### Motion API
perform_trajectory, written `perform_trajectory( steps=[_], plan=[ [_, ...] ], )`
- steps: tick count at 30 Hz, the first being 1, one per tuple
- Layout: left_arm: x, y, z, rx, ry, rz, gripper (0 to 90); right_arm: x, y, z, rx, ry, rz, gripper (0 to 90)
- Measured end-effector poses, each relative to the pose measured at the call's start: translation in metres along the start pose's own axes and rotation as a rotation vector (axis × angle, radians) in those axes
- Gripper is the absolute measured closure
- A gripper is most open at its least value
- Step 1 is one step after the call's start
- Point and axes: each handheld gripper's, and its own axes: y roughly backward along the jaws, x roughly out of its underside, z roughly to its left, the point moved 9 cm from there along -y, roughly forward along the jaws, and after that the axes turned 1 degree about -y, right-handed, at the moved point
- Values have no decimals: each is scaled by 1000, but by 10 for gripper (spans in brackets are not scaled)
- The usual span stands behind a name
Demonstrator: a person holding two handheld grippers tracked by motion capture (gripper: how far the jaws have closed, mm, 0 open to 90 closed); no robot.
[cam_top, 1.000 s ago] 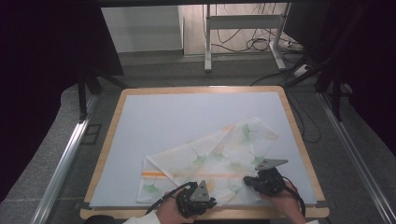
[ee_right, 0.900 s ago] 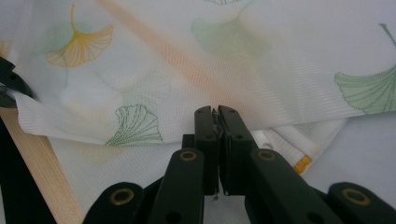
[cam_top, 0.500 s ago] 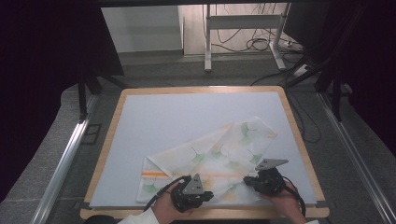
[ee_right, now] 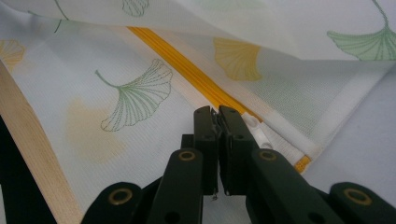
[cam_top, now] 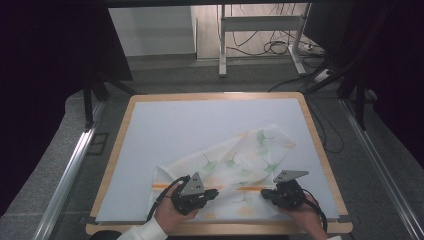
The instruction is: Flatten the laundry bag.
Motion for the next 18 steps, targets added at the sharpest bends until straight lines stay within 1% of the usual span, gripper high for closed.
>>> perform_trajectory(
  steps=[6,9,13,14,16,18],
  plan=[
    [-1,2,8,-25,0,-2,877,0,0,0,0,0,0,859],
    [-2,3,15,-39,10,-8,877,0,0,0,-1,-1,0,859],
    [-5,5,22,-47,21,-13,877,0,0,0,-4,-3,-2,859],
    [-6,6,26,-53,27,-16,877,0,0,0,-5,-3,-2,859],
    [-6,6,28,-58,27,-16,878,0,0,0,-7,-3,-2,859],
    [-5,7,34,-65,39,-17,878,0,0,0,-8,-5,-1,859]
  ],
)
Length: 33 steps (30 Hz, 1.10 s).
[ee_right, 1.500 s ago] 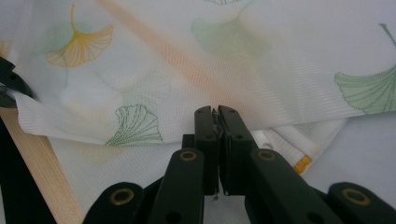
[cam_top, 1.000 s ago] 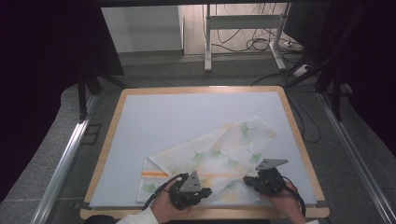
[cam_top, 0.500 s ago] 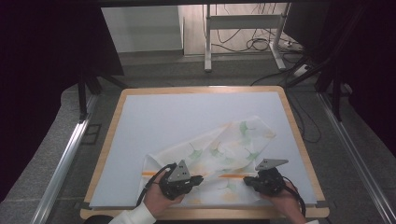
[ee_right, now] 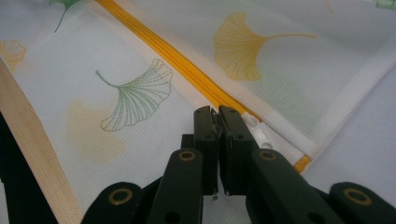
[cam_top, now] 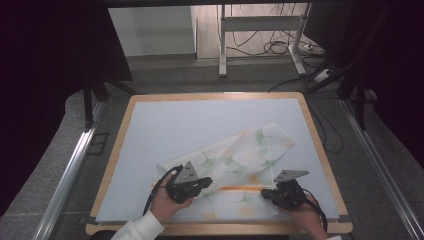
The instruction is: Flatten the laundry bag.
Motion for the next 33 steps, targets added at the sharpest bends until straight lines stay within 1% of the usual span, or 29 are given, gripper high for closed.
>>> perform_trajectory(
  steps=[1,2,7,12,16,17,22,23,24,25,30,31,32,33],
  plan=[
    [0,0,0,0,0,0,879,0,0,0,0,0,0,859],
    [0,0,3,-2,7,-1,879,0,0,0,0,1,-1,859],
    [-3,1,7,-7,10,-6,879,0,0,0,1,2,-1,859],
    [-6,2,13,-23,15,-13,879,0,0,0,0,2,-1,859],
    [-6,5,23,-43,30,-20,878,0,0,0,0,4,-1,859],
    [-6,5,23,-43,30,-20,879,0,0,0,0,4,-1,859],
    [-8,3,34,-56,44,-23,878,0,0,0,-2,5,-1,859],
    [-8,3,34,-56,44,-23,878,0,0,0,-2,5,-1,859],
    [-8,3,37,-64,46,-23,879,0,0,0,-2,6,-1,859],
    [-8,3,37,-64,46,-23,879,0,0,0,-2,6,-1,859],
    [-9,5,47,-89,52,-31,879,0,0,0,-3,7,0,859],
    [-9,5,47,-89,52,-31,879,0,0,0,-3,7,0,859],
    [-10,5,51,-99,60,-35,879,0,0,0,-3,6,0,859],
    [-10,5,51,-99,60,-35,879,0,0,0,-3,7,0,859]
  ],
)
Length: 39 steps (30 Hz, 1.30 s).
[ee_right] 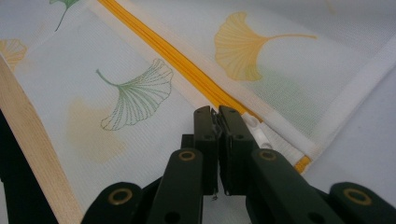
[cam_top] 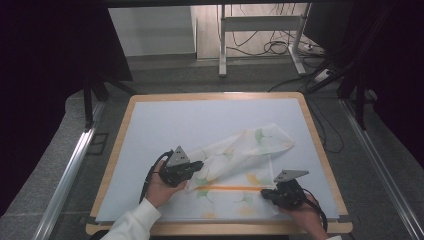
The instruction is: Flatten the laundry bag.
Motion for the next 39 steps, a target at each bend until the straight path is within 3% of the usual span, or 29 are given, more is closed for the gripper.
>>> perform_trajectory(
  steps=[5,9,14,21,29,39],
  plan=[
    [-2,3,15,-27,4,-5,879,0,0,0,0,1,0,859],
    [-2,6,30,-40,35,-12,879,0,0,0,0,3,-1,859],
    [-4,8,38,-44,55,-26,879,0,0,0,-2,2,2,859],
    [-2,5,46,-78,43,-6,879,0,0,0,-1,2,-1,858],
    [2,-1,65,-98,99,-3,879,0,0,0,-6,4,2,858],
    [4,-5,83,-141,114,13,879,0,0,0,-5,9,2,857]
  ],
)
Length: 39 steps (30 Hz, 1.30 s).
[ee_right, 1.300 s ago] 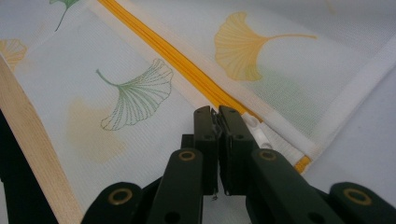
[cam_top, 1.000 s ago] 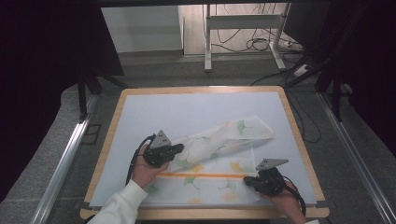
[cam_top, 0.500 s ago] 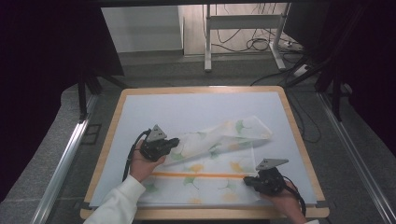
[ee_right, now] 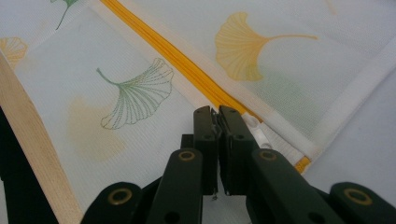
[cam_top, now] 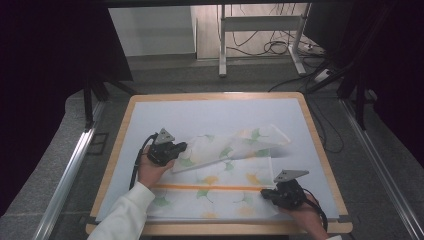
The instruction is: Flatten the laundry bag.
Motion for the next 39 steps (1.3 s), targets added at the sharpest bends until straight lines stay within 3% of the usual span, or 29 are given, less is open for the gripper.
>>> perform_trajectory(
  steps=[6,25,39],
  plan=[
    [-3,-10,14,-15,17,4,879,0,0,0,-2,-6,-1,857],
    [-6,-7,31,-38,48,-13,878,0,0,0,-6,-6,-3,857],
    [-11,-21,35,-64,18,14,878,0,0,0,-6,-5,-4,856]
  ],
)
